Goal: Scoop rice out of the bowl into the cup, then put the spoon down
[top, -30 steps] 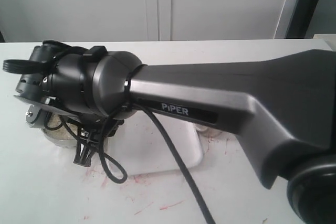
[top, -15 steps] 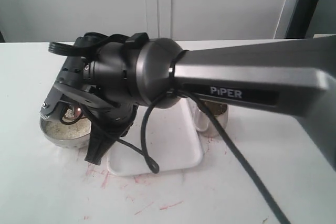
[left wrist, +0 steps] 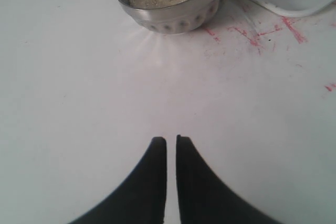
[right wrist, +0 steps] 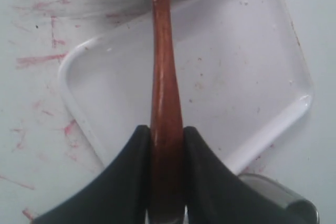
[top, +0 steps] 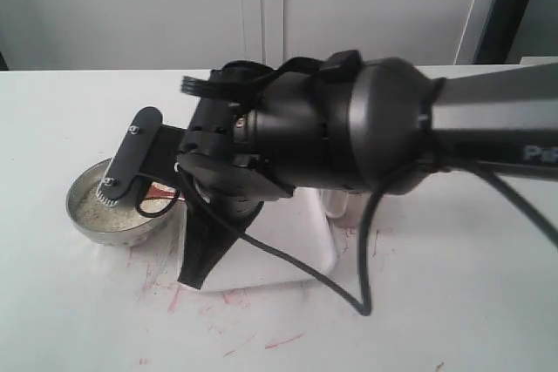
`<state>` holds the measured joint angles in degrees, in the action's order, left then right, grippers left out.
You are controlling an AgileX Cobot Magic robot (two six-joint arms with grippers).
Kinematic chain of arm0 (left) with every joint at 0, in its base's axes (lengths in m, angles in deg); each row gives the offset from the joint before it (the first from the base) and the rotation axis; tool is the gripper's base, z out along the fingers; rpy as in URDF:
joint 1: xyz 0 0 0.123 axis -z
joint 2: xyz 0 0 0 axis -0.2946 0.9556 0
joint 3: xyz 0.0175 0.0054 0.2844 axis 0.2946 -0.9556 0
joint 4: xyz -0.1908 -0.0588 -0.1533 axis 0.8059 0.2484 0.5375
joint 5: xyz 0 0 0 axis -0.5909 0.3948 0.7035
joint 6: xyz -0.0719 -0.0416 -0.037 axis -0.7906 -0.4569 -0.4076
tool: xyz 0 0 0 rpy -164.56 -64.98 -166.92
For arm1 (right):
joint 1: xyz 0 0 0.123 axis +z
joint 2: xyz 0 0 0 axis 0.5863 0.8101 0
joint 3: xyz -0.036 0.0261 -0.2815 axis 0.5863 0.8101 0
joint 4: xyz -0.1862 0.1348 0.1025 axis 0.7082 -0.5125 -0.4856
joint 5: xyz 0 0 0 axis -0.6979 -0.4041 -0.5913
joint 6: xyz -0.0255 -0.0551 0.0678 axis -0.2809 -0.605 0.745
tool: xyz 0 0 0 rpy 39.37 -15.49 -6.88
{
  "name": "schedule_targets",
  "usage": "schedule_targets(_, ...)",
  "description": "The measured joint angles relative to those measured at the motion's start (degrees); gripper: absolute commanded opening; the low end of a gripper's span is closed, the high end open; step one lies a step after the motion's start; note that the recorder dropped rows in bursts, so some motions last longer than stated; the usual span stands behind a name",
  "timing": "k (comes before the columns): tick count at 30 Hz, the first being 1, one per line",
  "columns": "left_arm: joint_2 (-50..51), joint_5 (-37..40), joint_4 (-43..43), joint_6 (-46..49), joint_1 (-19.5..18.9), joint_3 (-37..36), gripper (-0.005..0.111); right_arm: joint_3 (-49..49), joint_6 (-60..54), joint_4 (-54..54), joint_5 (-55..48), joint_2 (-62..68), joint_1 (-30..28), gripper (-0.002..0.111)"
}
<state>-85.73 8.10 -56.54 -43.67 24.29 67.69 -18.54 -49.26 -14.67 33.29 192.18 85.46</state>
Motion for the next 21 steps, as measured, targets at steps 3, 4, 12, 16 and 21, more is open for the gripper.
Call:
schedule_targets(3,0.00,0.00,0.00,0.00,0.00,0.00,0.014,3.50,0.00,0.00,0.67,-3.15,-1.32,0.000)
schedule_targets(4,0.00,0.00,0.00,0.00,0.00,0.00,0.014,4.60,0.00,0.11,0.84,-4.35,-1.78,0.000)
schedule_targets(12,0.00,0.00,0.00,0.00,0.00,0.00,0.014,11.88,0.00,0.19,0.96,-13.68,-5.30,0.000)
schedule_targets(16,0.00,0.00,0.00,0.00,0.00,0.00,0.014,14.66,0.00,0.33,0.33,-17.61,-7.27,0.000)
schedule_targets(21,0.00,0.00,0.00,0.00,0.00,0.00,0.014,17.72,-0.14,0.82,-2.92,-20.92,-10.25,0.000)
